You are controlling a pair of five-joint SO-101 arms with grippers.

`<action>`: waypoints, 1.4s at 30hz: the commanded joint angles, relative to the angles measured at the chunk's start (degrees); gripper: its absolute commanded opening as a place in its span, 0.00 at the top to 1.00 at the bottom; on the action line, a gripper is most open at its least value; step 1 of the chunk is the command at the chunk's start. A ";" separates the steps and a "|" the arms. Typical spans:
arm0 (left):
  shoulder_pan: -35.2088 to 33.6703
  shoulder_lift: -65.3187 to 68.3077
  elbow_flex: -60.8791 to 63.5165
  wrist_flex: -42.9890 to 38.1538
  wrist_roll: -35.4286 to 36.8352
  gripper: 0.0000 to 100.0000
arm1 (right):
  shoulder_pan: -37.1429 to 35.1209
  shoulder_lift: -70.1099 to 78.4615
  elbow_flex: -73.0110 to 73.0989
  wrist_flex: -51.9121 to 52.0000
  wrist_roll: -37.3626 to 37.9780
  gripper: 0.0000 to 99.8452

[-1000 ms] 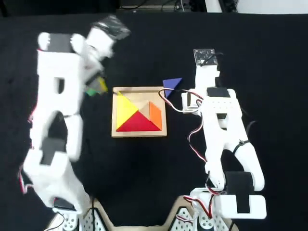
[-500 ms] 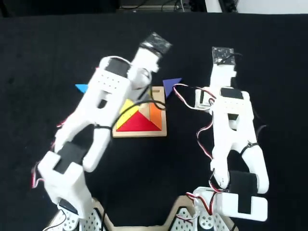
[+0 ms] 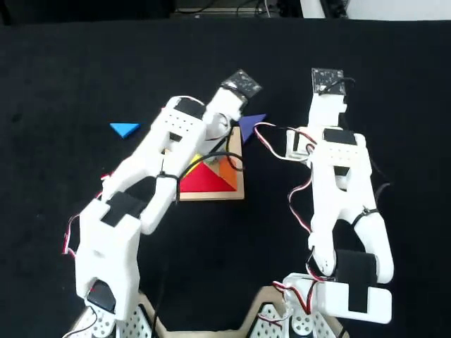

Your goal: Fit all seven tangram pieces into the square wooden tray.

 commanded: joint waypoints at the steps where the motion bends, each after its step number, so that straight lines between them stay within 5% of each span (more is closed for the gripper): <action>1: -1.98 -0.09 -0.92 -1.85 -0.70 0.92 | 0.70 -0.31 -0.31 -0.88 -0.26 0.99; 5: -2.59 -0.26 -0.92 -1.93 -0.79 0.91 | 0.70 -0.31 -0.31 -0.88 -0.26 0.99; 13: -3.47 -0.09 -0.84 -1.76 -0.79 0.67 | 0.62 -0.31 -0.31 -0.88 -0.26 0.99; 28: -8.66 0.00 -10.33 1.67 -3.69 0.69 | 0.62 -0.31 -0.22 -0.88 -0.18 0.99; 42: -9.27 7.74 -11.03 -5.36 -3.96 0.69 | 0.62 -0.31 0.92 -3.25 0.09 0.99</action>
